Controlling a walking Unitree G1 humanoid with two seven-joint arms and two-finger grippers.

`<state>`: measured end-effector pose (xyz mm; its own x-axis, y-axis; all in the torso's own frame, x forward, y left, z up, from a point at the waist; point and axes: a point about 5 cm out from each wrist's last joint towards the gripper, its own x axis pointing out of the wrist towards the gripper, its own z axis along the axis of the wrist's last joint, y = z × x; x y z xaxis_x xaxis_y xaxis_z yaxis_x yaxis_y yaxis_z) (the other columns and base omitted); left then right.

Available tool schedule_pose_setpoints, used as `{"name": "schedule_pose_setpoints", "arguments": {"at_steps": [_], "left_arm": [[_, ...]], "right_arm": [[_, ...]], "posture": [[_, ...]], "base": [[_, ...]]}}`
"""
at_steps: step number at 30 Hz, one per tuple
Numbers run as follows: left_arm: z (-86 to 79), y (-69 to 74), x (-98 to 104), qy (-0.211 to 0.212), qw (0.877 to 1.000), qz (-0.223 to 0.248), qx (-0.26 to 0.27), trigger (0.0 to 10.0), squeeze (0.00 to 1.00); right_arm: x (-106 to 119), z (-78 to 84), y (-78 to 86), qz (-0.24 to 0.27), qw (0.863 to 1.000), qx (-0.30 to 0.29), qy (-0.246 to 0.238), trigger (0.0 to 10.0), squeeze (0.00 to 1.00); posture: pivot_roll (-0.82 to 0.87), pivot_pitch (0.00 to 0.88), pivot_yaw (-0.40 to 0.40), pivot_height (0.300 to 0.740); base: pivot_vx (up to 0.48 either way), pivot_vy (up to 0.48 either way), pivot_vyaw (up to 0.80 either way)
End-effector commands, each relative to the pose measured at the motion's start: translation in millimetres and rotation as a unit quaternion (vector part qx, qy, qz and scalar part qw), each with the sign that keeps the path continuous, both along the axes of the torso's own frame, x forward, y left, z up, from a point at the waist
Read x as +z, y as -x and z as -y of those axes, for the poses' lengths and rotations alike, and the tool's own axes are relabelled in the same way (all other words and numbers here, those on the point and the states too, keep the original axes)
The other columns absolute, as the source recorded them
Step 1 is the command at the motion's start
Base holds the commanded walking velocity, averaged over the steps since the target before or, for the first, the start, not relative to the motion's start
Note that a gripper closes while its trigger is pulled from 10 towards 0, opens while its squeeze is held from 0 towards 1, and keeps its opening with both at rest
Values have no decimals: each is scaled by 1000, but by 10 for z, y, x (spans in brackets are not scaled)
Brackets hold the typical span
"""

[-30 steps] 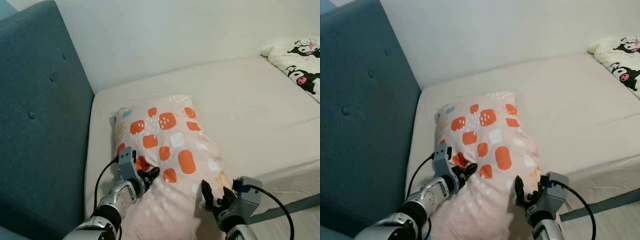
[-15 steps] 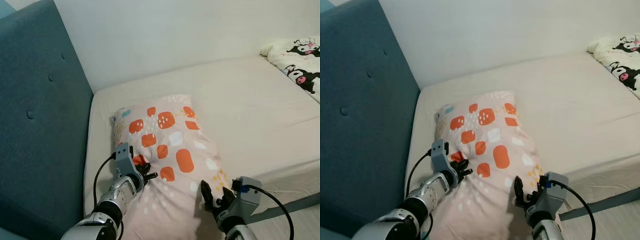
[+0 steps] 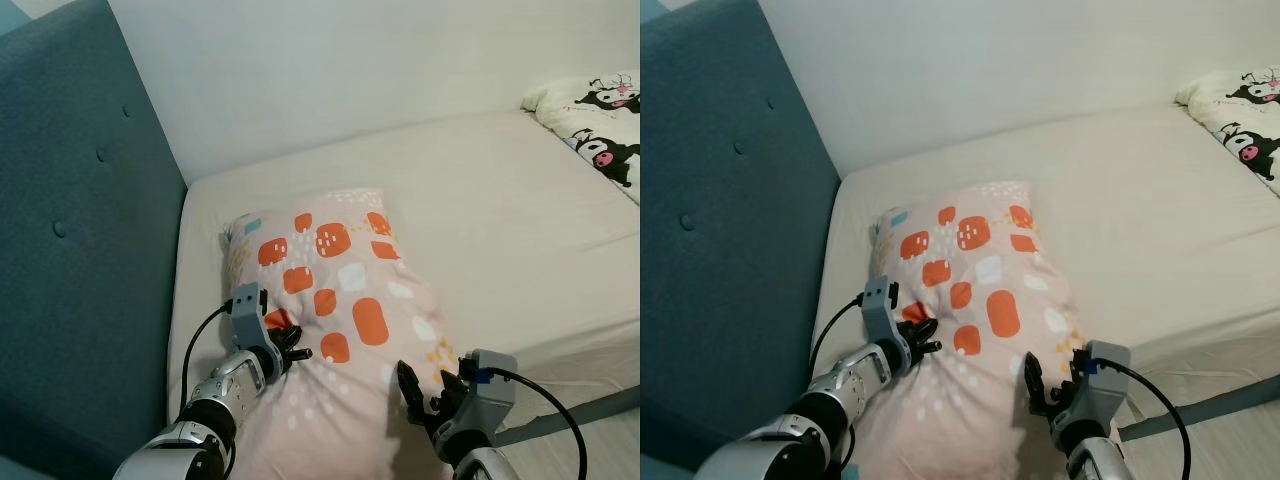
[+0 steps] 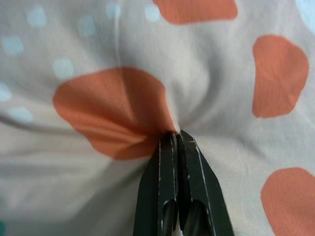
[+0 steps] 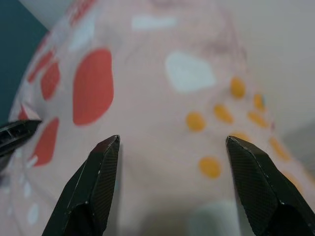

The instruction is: Clean up the room

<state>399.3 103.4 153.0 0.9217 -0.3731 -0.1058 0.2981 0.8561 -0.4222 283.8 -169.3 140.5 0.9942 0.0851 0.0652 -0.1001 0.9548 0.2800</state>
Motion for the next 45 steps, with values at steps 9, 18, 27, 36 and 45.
{"name": "schedule_pose_setpoints", "arguments": {"at_steps": [9, 18, 27, 36, 45], "left_arm": [[-560, -90, 242, -53, 997, 32, 42, 0, 0], [-654, -36, 166, -68, 997, 17, -15, 0, 0], [-244, 78, 17, -16, 985, -6, -171, 0, 0], [319, 4, 266, 83, 987, 16, -140, 0, 0], [277, -8, 243, 3, 991, 26, -134, 10000, 1000]], "right_arm": [[78, 22, -14, 17, 1000, 11, -2, 10000, 0], [58, -3, -35, 15, 1000, 21, -3, 10000, 0], [39, -38, -41, 9, 1000, 30, 1, 10000, 0], [23, -26, -42, 7, 1000, 24, -1, 10000, 0], [9, -35, -38, 4, 1000, 26, 1, 10000, 0]], "posture": [[-20, 368, 139, 594], [-7, 368, 126, 594], [-5, 372, 128, 594], [1, 375, 132, 594], [-2, 376, 137, 594]], "base": [[0, 0, 0], [0, 0, 0], [0, 0, 0], [0, 0, 0], [0, 0, 0]]}}
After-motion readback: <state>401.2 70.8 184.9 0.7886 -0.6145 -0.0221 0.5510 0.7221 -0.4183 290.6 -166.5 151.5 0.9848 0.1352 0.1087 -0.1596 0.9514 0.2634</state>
